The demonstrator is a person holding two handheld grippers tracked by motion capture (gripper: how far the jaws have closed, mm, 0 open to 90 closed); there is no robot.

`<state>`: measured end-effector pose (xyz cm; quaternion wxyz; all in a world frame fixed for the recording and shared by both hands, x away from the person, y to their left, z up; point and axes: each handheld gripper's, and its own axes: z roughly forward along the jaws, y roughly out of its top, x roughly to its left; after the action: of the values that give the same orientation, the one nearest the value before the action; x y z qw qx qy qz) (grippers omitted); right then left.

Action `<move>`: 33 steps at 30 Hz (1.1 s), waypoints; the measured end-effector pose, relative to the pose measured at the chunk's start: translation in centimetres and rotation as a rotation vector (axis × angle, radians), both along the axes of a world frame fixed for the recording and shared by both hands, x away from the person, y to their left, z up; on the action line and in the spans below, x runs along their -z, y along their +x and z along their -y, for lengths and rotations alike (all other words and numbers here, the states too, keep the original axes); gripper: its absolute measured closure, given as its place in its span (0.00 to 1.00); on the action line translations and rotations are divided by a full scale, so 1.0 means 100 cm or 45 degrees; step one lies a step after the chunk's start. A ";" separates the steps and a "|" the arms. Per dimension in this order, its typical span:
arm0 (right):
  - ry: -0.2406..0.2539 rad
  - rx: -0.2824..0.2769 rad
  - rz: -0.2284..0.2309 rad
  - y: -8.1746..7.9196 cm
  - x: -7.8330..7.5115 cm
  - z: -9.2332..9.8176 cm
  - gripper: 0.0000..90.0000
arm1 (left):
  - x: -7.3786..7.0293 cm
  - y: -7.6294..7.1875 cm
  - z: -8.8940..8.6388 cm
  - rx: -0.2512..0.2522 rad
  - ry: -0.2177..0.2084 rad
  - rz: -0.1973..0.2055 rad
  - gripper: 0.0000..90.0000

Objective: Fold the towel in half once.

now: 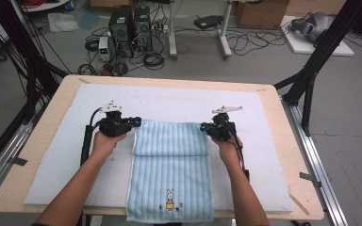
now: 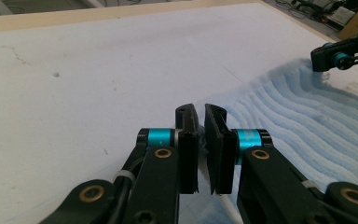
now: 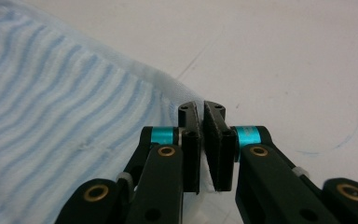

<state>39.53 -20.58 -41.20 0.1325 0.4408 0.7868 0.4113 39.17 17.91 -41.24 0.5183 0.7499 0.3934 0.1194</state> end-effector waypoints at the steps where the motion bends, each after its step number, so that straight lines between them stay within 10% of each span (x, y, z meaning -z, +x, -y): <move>1: 0.007 -0.006 0.009 -0.003 -0.003 0.001 0.95 | -0.001 -0.002 0.000 0.006 -0.003 0.009 0.93; 15: 0.084 -0.080 0.107 -0.060 -0.030 0.013 0.95 | -0.016 -0.040 -0.002 0.089 -0.042 0.027 0.93; 33: -0.016 -0.148 0.002 -0.109 0.004 0.020 0.94 | 0.021 -0.090 -0.011 0.162 0.000 -0.085 0.92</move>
<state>28.66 -22.56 -41.63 0.1115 0.3932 0.8135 0.4137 30.16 19.00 -43.34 0.5116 0.7769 0.3619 0.0612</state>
